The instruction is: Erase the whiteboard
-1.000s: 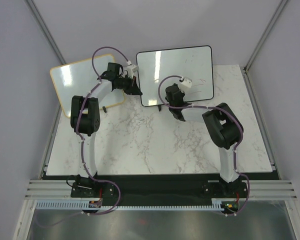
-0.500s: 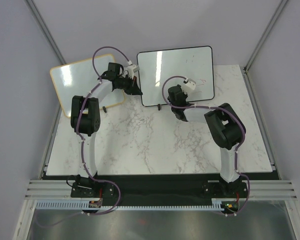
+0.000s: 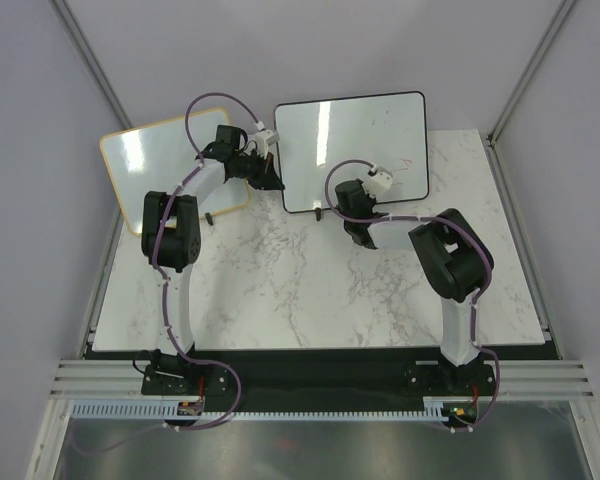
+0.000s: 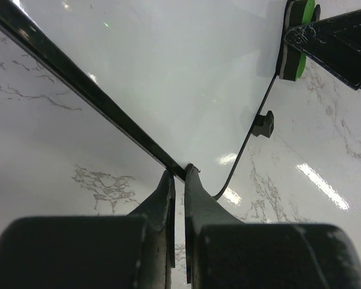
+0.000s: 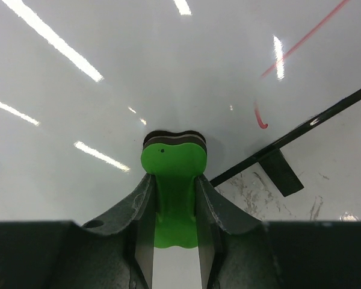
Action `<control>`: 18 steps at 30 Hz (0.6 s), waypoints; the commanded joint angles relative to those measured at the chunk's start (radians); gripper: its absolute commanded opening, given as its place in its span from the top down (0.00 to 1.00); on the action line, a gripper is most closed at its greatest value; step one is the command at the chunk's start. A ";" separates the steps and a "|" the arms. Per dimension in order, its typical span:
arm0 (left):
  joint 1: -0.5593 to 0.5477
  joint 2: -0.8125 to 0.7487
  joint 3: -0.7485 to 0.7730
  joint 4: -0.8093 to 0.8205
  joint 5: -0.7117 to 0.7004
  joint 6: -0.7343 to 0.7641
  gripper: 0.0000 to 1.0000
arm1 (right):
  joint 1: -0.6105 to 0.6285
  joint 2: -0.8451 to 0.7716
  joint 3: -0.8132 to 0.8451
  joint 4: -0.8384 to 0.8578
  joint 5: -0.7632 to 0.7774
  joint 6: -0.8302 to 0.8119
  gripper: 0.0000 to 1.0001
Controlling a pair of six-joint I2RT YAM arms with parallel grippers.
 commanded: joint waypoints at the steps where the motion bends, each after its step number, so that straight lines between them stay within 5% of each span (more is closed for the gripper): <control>1: -0.005 -0.033 0.023 0.047 0.004 0.099 0.98 | -0.002 0.039 -0.041 -0.131 -0.036 -0.004 1.00; 10: -0.003 -0.032 0.024 0.047 0.004 0.101 0.98 | -0.006 -0.068 -0.028 -0.128 -0.008 -0.128 1.00; 18: -0.005 -0.032 0.026 0.047 -0.004 0.109 0.98 | -0.175 -0.112 0.011 -0.038 -0.155 -0.202 1.00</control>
